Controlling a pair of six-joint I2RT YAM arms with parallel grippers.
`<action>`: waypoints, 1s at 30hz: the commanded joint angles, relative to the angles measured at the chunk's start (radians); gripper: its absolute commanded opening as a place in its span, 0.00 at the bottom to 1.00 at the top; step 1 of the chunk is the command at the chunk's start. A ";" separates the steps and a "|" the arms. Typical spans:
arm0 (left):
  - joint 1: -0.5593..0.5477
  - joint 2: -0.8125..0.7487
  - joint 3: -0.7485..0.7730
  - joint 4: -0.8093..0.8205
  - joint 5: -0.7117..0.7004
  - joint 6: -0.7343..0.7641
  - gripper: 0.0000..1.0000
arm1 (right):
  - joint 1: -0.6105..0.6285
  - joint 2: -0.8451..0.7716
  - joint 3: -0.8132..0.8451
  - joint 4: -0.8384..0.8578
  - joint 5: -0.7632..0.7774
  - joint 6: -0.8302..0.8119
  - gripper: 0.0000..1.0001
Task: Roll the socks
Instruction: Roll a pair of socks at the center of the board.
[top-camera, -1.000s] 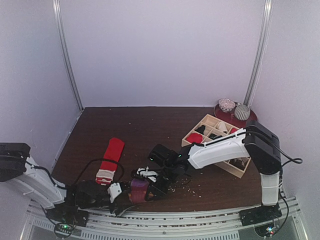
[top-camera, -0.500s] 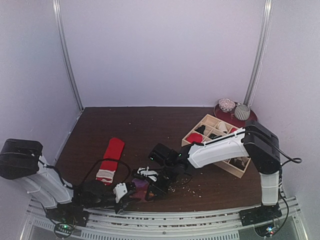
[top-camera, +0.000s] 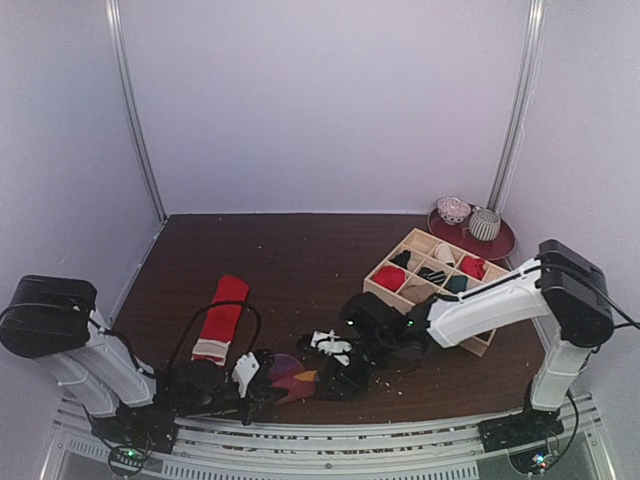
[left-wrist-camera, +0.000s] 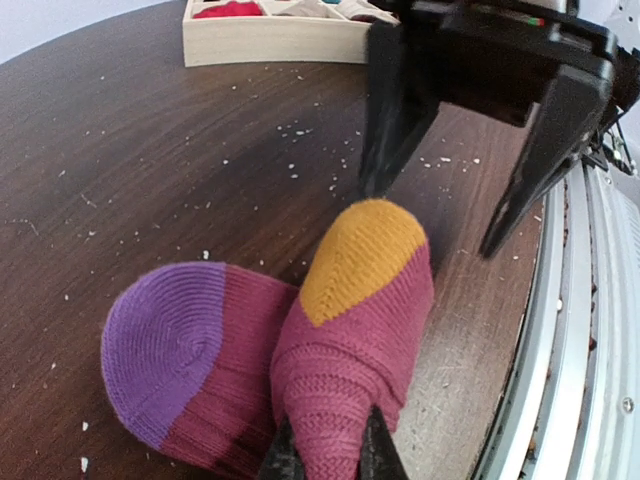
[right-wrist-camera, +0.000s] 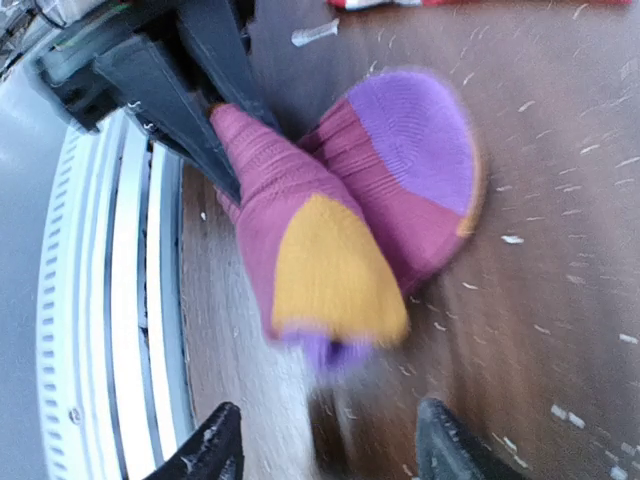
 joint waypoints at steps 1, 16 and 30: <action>0.013 -0.019 -0.032 -0.251 -0.035 -0.162 0.00 | -0.004 -0.218 -0.285 0.541 0.086 -0.115 0.62; 0.015 0.057 -0.025 -0.236 0.018 -0.205 0.00 | 0.016 -0.055 -0.308 0.865 -0.068 -0.148 0.63; 0.022 0.053 -0.051 -0.200 0.031 -0.206 0.00 | 0.016 0.095 -0.201 0.735 -0.083 -0.054 0.62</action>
